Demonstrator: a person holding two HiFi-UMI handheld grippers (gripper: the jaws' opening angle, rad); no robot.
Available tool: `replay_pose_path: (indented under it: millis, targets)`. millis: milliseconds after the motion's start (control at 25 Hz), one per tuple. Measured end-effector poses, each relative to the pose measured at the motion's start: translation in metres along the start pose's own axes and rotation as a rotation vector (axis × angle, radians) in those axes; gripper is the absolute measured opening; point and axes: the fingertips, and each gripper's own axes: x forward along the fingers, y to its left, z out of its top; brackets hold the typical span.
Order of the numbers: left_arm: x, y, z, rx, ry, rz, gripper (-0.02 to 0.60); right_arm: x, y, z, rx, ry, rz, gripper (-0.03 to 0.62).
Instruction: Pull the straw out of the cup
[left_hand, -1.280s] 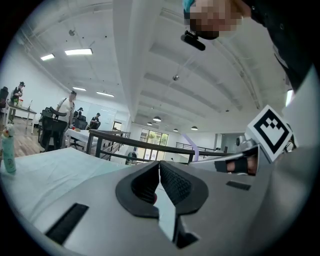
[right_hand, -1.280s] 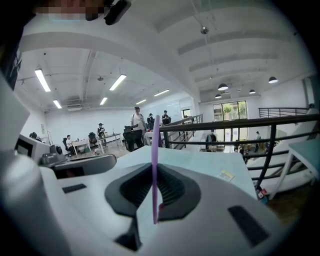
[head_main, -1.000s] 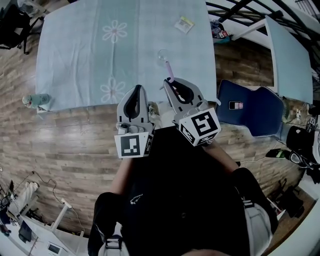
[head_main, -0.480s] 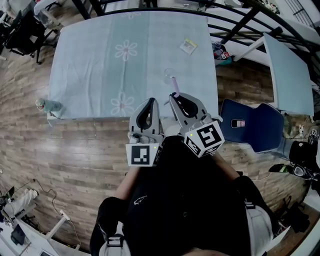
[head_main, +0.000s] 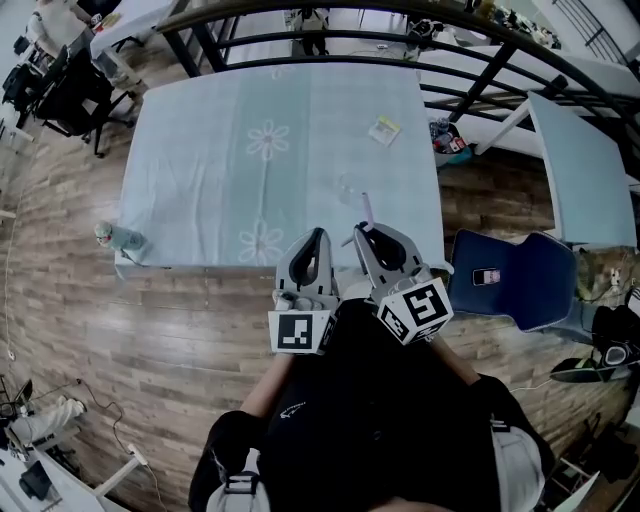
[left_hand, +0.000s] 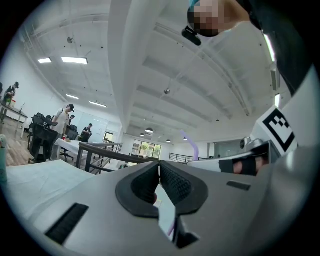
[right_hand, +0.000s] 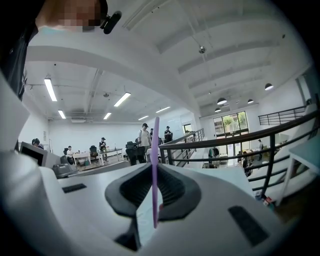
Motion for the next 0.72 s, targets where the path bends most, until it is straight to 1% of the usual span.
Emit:
replay_pose_path:
  millis: [120, 240, 440, 560, 720]
  targets:
    - [0.003, -0.002, -0.002, 0.010, 0.020, 0.009, 0.018, -0.002, -0.003, 0.003, -0.008, -0.023, -0.022, 0.037]
    - [0.003, -0.006, -0.007, 0.014, 0.015, -0.001, 0.018, -0.003, -0.004, 0.003, -0.010, -0.034, -0.022, 0.037]
    - [0.006, -0.006, -0.006, 0.016, -0.003, -0.011, 0.018, 0.002, -0.005, -0.002, -0.002, -0.020, -0.009, 0.037]
    - [0.008, -0.005, -0.011, 0.018, 0.020, -0.007, 0.018, 0.006, -0.006, -0.001, -0.009, -0.019, -0.002, 0.037]
    - [0.013, -0.004, -0.014, 0.043, 0.050, -0.015, 0.018, 0.011, -0.009, 0.001, -0.005, -0.017, -0.004, 0.035]
